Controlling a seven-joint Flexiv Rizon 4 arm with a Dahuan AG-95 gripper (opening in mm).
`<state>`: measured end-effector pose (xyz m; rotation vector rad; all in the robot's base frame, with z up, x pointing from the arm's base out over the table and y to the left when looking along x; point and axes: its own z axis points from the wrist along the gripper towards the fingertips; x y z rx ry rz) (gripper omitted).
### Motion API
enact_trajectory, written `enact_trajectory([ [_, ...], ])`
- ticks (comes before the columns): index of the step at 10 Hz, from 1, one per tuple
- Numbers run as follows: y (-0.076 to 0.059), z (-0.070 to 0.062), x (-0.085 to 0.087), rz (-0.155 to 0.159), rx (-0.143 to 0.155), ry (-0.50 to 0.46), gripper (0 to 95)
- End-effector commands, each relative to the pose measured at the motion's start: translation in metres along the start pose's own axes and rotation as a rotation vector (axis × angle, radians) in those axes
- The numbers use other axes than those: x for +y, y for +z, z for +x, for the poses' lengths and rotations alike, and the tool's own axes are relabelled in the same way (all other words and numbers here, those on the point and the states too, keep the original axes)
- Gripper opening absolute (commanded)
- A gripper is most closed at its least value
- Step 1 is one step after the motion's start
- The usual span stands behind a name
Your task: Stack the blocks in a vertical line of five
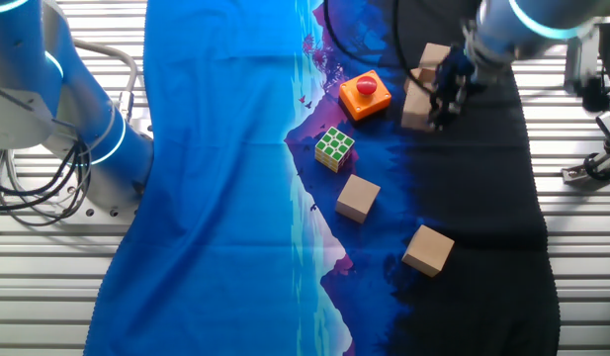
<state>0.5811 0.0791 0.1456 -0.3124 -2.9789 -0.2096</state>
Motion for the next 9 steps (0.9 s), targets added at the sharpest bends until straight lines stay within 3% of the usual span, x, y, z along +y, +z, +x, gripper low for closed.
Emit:
enact_trajectory([
  [1, -0.003, 0.005, 0.014, 0.007, -0.013, 0.007, 0.0],
  [2, -0.003, 0.008, 0.016, 0.006, -0.025, 0.01, 0.0],
  [4, -0.009, 0.018, 0.003, -0.016, -0.025, 0.007, 0.0],
  [9, -0.01, 0.019, 0.001, -0.013, -0.029, 0.015, 0.0],
])
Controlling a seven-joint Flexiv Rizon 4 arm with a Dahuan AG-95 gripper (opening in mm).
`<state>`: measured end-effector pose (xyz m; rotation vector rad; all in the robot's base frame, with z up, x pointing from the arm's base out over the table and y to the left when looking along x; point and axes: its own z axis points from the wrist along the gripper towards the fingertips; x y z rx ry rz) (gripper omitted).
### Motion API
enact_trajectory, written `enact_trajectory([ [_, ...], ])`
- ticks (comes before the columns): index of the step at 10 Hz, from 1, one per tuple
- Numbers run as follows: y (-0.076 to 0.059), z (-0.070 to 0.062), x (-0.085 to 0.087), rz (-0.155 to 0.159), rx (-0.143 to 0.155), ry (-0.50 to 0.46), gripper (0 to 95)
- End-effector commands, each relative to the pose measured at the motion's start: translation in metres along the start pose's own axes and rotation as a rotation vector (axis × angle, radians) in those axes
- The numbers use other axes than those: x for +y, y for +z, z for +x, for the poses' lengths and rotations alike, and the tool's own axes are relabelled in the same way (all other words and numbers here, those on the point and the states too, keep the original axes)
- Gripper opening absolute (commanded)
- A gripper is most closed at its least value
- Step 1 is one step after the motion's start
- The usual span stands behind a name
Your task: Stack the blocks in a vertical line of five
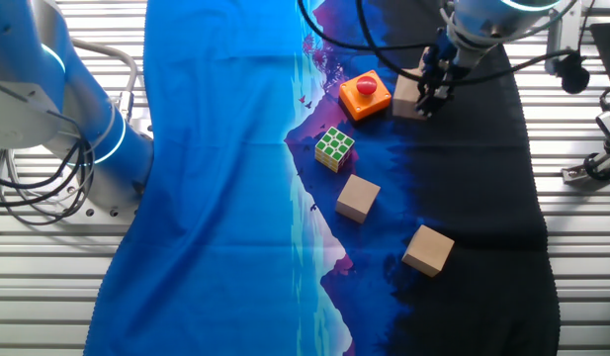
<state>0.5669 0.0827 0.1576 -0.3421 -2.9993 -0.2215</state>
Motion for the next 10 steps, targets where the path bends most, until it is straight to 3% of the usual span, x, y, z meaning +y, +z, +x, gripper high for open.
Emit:
enact_trajectory([
  [1, -0.0007, 0.0024, -0.0013, -0.005, -0.004, 0.002, 0.0],
  [5, -0.0005, 0.0021, -0.0009, -0.008, -0.002, 0.0, 0.0],
  [8, -0.0005, 0.0021, -0.0009, 0.01, 0.014, -0.053, 0.0],
  [10, -0.0005, 0.0021, -0.0009, 0.04, 0.022, -0.13, 0.0],
])
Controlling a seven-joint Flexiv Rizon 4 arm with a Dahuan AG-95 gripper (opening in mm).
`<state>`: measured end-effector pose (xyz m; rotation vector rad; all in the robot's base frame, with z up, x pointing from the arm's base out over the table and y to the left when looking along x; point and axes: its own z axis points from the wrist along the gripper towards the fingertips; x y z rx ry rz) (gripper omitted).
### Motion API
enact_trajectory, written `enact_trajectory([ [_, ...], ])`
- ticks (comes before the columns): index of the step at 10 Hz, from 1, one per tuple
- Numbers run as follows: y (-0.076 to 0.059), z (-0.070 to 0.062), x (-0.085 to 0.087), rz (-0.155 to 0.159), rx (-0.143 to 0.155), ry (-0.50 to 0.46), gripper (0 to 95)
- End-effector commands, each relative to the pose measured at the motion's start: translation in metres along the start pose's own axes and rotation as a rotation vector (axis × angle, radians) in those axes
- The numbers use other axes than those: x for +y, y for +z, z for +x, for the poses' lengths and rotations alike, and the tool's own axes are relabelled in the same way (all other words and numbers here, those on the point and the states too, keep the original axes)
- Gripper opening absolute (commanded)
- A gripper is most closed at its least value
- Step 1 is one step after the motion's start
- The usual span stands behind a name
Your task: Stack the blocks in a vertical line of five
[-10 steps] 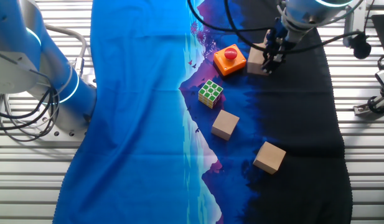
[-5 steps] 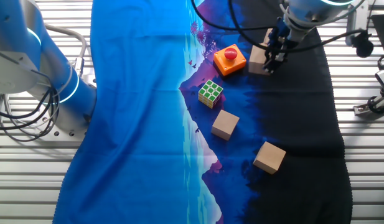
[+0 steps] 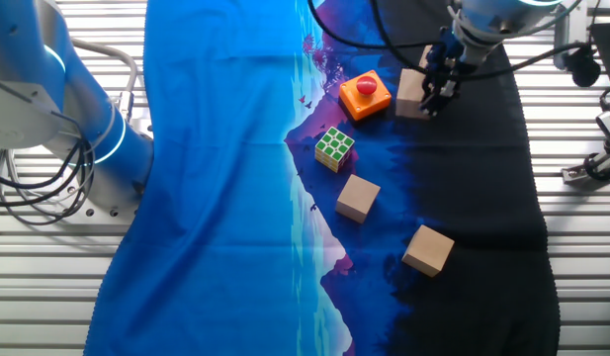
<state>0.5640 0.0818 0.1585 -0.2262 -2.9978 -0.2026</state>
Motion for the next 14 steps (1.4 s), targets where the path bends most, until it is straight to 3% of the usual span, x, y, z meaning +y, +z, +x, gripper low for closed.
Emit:
enact_trajectory([
  [1, 0.0002, -0.0007, 0.0004, 0.043, 0.006, -0.096, 0.0],
  [3, 0.0002, -0.0007, 0.0004, 0.056, 0.007, -0.17, 0.0],
  [6, 0.0002, -0.0007, 0.0004, 0.066, 0.011, -0.164, 0.0],
  [13, 0.0002, -0.0007, 0.0004, 0.113, -0.131, -0.175, 0.0],
  [14, 0.0002, -0.0007, 0.0004, 0.106, -0.13, -0.175, 0.0],
])
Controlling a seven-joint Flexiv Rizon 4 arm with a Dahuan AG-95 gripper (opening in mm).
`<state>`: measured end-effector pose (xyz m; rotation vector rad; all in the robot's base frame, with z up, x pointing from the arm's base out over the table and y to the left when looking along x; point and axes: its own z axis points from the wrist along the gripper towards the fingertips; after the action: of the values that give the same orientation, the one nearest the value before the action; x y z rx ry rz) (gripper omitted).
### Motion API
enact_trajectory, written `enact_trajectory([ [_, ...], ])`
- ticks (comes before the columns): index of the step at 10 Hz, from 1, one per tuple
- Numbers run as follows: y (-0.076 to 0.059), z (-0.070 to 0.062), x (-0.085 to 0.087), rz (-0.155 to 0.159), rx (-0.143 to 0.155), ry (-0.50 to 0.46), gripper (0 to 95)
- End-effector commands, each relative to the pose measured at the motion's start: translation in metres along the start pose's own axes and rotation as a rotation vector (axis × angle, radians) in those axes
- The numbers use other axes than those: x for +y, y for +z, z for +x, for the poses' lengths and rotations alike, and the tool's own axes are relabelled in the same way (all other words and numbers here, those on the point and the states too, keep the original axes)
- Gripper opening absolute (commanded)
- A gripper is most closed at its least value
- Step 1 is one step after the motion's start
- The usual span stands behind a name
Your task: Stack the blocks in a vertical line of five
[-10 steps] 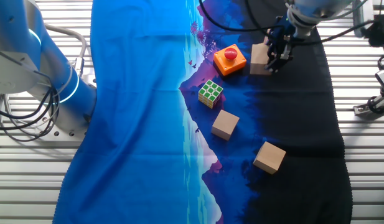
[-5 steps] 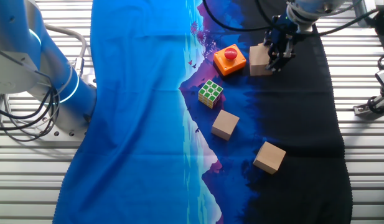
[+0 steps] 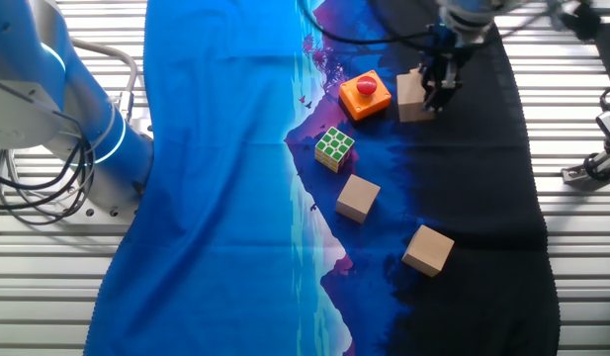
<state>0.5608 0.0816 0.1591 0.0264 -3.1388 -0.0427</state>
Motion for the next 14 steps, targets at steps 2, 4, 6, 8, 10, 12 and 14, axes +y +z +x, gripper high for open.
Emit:
enact_trajectory([
  [2, 0.001, -0.004, 0.0, 0.004, -0.009, -0.006, 0.0],
  [4, 0.001, -0.004, 0.0, 0.004, -0.007, -0.011, 0.0],
  [6, -0.004, -0.006, 0.001, 0.003, 0.002, -0.018, 0.0],
  [8, -0.029, -0.014, 0.004, 0.005, 0.043, -0.019, 0.0],
  [10, -0.059, -0.025, 0.012, -0.002, 0.074, -0.002, 0.0],
  [12, -0.07, -0.036, 0.022, -0.009, 0.083, 0.029, 0.0],
  [14, -0.066, -0.036, 0.035, -0.016, 0.071, 0.066, 0.0],
])
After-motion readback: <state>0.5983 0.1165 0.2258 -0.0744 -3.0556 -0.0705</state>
